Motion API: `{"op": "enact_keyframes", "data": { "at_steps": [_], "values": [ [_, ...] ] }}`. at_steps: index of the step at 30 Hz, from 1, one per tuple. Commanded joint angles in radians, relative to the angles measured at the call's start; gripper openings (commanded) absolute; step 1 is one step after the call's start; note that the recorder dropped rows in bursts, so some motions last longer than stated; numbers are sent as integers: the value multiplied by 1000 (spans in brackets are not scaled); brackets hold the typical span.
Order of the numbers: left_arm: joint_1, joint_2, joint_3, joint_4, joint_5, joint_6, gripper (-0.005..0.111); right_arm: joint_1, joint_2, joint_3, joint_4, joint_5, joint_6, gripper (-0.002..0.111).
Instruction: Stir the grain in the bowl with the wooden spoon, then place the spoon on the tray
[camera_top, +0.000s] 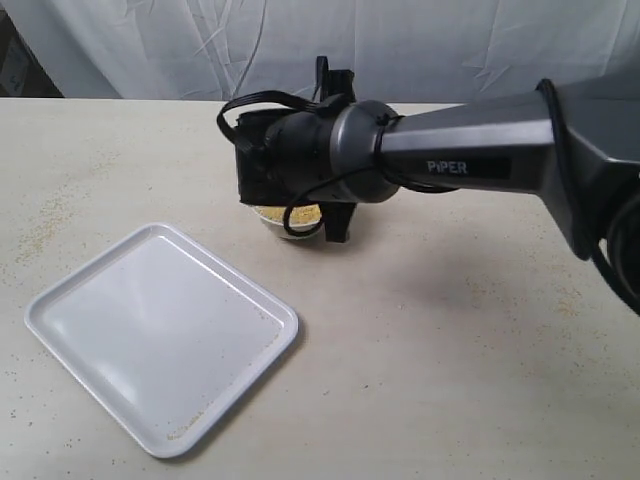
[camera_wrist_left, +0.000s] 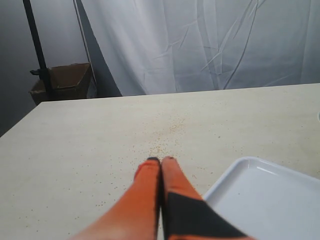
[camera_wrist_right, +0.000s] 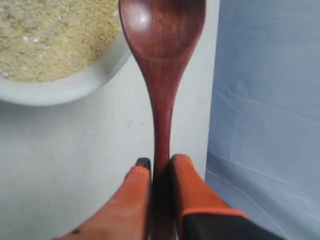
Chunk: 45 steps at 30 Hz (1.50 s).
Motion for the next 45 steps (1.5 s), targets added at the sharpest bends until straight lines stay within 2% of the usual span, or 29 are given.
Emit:
{"op": "enact_keyframes", "data": {
  "at_steps": [1, 8, 19, 25, 32, 42, 45],
  "values": [
    [-5, -5, 4, 0, -7, -1, 0, -43, 63, -4, 17, -25, 0, -1],
    [-5, -5, 4, 0, -7, -1, 0, -31, 108, -4, 5, 30, -2, -1],
    [-5, -5, 4, 0, -7, -1, 0, 83, 74, -4, -29, 48, -32, -1],
    [-5, -5, 4, 0, -7, -1, 0, 81, 74, -53, -117, 163, -32, -1],
    [-5, -5, 4, 0, -7, -1, 0, 81, 74, -108, -162, 163, -74, -1],
    [-5, -5, 4, 0, -7, -1, 0, 31, 132, -108, -30, 138, -74, -1],
    [-5, -5, 4, 0, -7, -1, 0, 34, 138, -108, 77, 126, -122, -1]
  ]
}}
